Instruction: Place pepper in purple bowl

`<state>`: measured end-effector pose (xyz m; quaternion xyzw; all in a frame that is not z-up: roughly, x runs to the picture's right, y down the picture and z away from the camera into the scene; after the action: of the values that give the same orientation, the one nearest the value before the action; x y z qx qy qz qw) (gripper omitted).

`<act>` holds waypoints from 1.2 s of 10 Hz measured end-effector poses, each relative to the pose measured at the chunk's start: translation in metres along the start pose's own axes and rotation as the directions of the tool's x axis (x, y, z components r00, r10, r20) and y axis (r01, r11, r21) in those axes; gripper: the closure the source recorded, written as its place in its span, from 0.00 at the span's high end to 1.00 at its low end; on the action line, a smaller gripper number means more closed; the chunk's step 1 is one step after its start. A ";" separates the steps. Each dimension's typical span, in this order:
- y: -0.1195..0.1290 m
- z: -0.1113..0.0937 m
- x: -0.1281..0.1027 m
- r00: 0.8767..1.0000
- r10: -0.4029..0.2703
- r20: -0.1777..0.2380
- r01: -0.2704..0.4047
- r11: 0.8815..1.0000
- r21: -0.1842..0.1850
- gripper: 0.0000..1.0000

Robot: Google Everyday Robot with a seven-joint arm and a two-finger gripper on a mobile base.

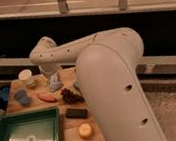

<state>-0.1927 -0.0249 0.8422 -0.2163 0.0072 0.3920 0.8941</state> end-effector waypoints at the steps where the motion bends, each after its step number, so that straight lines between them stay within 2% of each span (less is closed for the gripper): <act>1: 0.003 0.008 -0.004 1.000 -0.005 0.002 0.005 1.000 -0.019 0.80; 4: 0.015 0.038 -0.007 1.000 0.001 0.012 0.000 0.994 -0.111 0.80; 6: 0.024 0.054 -0.006 1.000 0.010 0.023 -0.006 0.984 -0.177 0.80; 8: 0.037 0.058 -0.010 0.999 0.006 0.046 0.006 0.970 -0.245 0.80; 9: 0.044 0.057 -0.013 0.998 -0.003 0.061 0.020 0.957 -0.289 0.80; 10: 0.045 0.056 -0.014 0.998 -0.004 0.067 0.025 0.952 -0.306 0.80; 12: 0.046 0.055 -0.014 0.998 -0.006 0.068 0.027 0.951 -0.307 0.80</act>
<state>-0.2435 0.0147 0.8774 -0.3399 -0.0856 0.3880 0.8524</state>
